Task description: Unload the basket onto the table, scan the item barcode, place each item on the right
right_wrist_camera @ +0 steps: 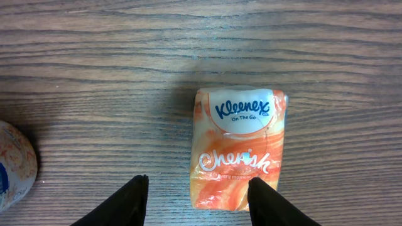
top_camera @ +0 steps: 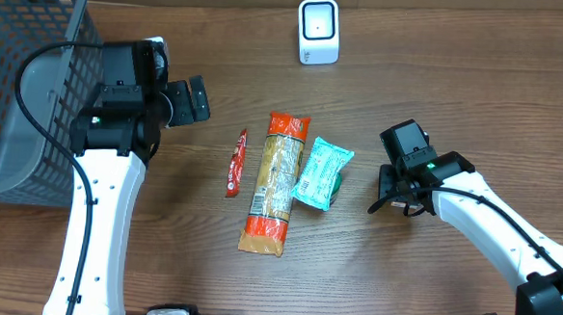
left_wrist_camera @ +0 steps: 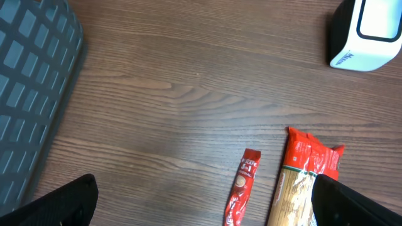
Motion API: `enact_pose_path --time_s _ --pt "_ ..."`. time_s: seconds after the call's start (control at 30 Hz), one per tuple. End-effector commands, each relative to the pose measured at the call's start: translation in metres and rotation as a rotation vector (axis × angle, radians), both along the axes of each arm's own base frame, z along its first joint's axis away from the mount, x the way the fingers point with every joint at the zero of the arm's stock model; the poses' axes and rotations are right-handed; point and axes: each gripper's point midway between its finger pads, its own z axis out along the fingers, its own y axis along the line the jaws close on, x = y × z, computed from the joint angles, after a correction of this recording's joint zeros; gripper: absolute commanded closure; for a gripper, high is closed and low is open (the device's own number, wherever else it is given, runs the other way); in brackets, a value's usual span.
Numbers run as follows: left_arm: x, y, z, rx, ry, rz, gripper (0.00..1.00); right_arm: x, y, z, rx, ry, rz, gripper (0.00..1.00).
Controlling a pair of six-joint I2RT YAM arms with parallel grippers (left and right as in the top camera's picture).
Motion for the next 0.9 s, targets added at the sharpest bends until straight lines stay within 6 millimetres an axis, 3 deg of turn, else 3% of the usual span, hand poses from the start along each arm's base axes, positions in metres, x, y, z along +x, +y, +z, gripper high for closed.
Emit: enact_pose_path --time_s 0.0,0.23,0.73,0.87 --pt "0.001 0.002 0.0 0.018 0.001 -0.002 0.0 0.004 0.006 0.003 0.019 -0.008 0.005 0.46" --pt "0.001 0.002 0.0 0.018 0.001 -0.002 0.0 0.007 0.025 0.005 0.123 -0.01 0.032 0.44" --pt "0.001 0.002 0.0 0.018 0.001 -0.002 0.0 0.008 0.025 0.004 0.119 -0.012 0.025 0.45" --pt "0.001 0.002 0.0 0.018 0.001 -0.002 0.0 0.01 0.014 0.004 0.056 -0.033 -0.015 0.45"
